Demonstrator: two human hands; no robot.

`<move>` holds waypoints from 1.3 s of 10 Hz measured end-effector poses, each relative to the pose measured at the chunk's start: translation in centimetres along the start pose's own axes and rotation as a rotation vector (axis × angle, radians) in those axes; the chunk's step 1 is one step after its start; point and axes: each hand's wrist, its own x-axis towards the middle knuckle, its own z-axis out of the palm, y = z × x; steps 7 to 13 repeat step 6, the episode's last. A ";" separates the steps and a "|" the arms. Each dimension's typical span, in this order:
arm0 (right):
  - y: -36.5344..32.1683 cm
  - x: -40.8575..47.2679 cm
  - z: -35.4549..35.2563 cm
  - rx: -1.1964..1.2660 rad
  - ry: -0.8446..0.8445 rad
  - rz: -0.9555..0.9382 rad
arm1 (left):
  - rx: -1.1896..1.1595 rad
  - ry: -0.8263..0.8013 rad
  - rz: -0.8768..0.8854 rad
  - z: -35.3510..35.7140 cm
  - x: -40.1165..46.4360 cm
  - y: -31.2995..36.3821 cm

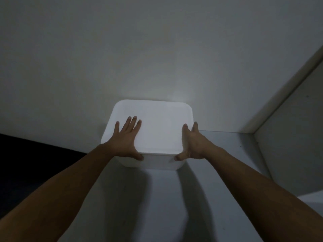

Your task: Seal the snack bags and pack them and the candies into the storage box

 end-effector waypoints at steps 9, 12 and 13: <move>1.5 -4.9 3.6 0.159 0.253 0.033 | -0.040 0.320 -0.058 0.9 -3.8 4.4; 1.5 -4.9 3.6 0.159 0.253 0.033 | -0.040 0.320 -0.058 0.9 -3.8 4.4; 1.5 -4.9 3.6 0.159 0.253 0.033 | -0.040 0.320 -0.058 0.9 -3.8 4.4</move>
